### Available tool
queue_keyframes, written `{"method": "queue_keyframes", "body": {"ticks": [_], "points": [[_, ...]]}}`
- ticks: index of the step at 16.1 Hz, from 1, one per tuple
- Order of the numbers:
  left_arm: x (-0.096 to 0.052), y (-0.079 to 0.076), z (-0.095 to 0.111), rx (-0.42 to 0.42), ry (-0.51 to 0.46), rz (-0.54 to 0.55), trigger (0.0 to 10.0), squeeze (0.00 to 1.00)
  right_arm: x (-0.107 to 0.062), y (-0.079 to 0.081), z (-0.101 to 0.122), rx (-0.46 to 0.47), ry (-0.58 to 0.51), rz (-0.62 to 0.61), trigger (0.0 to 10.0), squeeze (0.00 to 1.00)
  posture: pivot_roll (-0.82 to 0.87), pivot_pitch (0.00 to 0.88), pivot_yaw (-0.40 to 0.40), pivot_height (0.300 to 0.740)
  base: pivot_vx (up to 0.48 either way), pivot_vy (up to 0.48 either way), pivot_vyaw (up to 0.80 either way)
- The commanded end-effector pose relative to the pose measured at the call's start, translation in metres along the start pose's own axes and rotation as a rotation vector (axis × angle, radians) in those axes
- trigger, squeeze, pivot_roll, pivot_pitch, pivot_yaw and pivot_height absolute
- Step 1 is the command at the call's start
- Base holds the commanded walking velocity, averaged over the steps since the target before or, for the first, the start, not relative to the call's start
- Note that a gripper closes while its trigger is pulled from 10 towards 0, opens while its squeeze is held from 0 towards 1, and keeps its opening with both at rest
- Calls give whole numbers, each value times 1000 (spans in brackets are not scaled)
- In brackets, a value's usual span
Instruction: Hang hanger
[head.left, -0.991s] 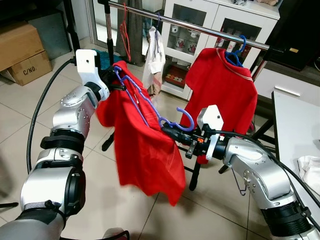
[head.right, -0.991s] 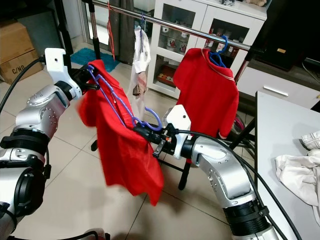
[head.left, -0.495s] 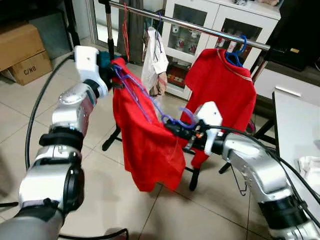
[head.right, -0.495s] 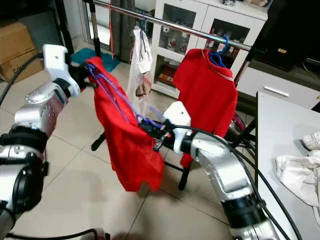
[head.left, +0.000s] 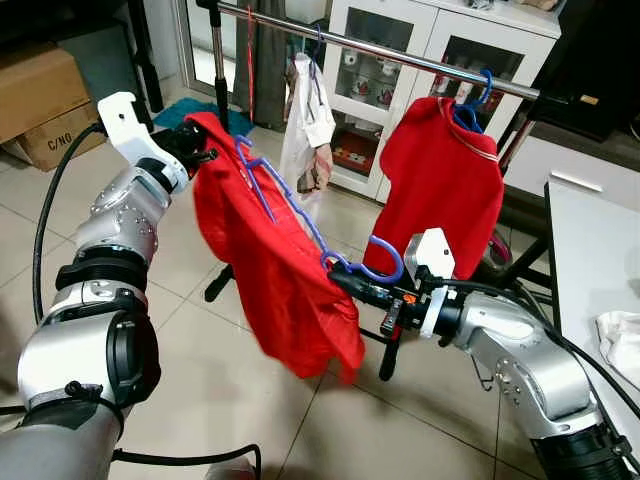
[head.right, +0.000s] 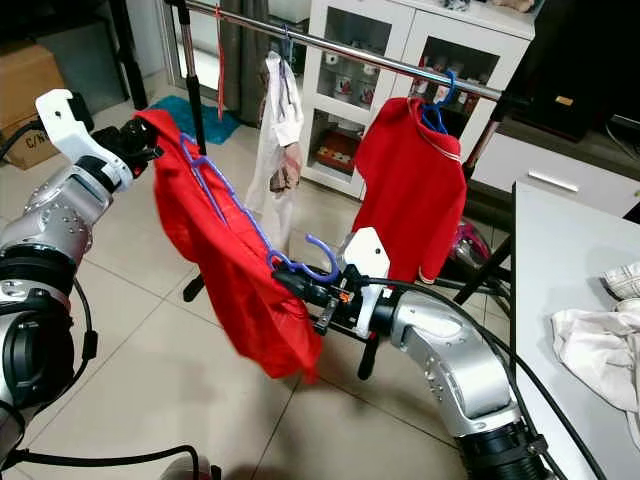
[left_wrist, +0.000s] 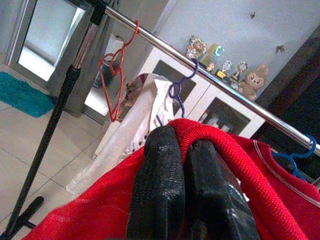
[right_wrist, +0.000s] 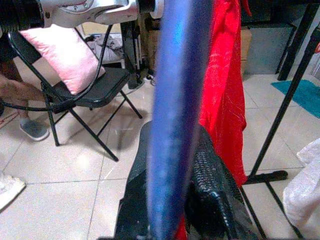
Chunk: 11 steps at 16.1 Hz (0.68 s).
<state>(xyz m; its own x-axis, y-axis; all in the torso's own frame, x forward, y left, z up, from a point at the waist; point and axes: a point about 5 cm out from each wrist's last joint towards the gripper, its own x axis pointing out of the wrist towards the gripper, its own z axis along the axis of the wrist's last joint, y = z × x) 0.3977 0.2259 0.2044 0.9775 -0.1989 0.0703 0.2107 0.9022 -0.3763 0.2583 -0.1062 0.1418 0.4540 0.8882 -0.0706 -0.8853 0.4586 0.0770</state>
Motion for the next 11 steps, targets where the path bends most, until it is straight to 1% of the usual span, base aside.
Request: {"method": "queue_keyframes", "body": {"ticks": [1,2,3,4,6,7,8,9,10,11], "points": [[4,-7,11,47,-32,-20,0,0,-5,-3,1,7,-3,-17,10000,0,65,0,-83,740,0,0,0],[5,-10,5,70,-7,-36,0,0,-4,-4,4,2,-21,-31,10000,0,67,0,-84,740,0,0,0],[6,-16,-3,111,29,-77,0,0,-2,-5,9,5,-48,-42,10000,0,67,0,-84,740,0,0,0],[6,-28,-19,172,95,-152,0,0,4,-7,18,14,-100,-77,10000,0,65,0,-81,740,0,0,0],[4,-61,-53,248,186,-311,0,0,24,-29,35,74,-194,-293,10000,0,63,0,-78,740,0,0,0],[2,-73,-61,266,203,-364,0,0,28,-36,40,96,-225,-347,10000,0,63,0,-78,740,0,0,0],[0,-79,-65,271,209,-397,0,0,29,-39,41,108,-236,-378,10000,0,63,0,-78,740,0,0,0],[-15,-103,-75,262,215,-543,0,0,25,-65,44,136,-254,-597,10000,0,70,0,-80,740,0,0,0],[-23,-106,-77,260,213,-577,0,0,20,-77,41,140,-241,-704,10000,0,73,0,-83,740,0,0,0],[-31,-101,-76,276,210,-570,0,0,13,-85,39,122,-222,-777,10000,0,78,0,-84,740,0,0,0]]}}
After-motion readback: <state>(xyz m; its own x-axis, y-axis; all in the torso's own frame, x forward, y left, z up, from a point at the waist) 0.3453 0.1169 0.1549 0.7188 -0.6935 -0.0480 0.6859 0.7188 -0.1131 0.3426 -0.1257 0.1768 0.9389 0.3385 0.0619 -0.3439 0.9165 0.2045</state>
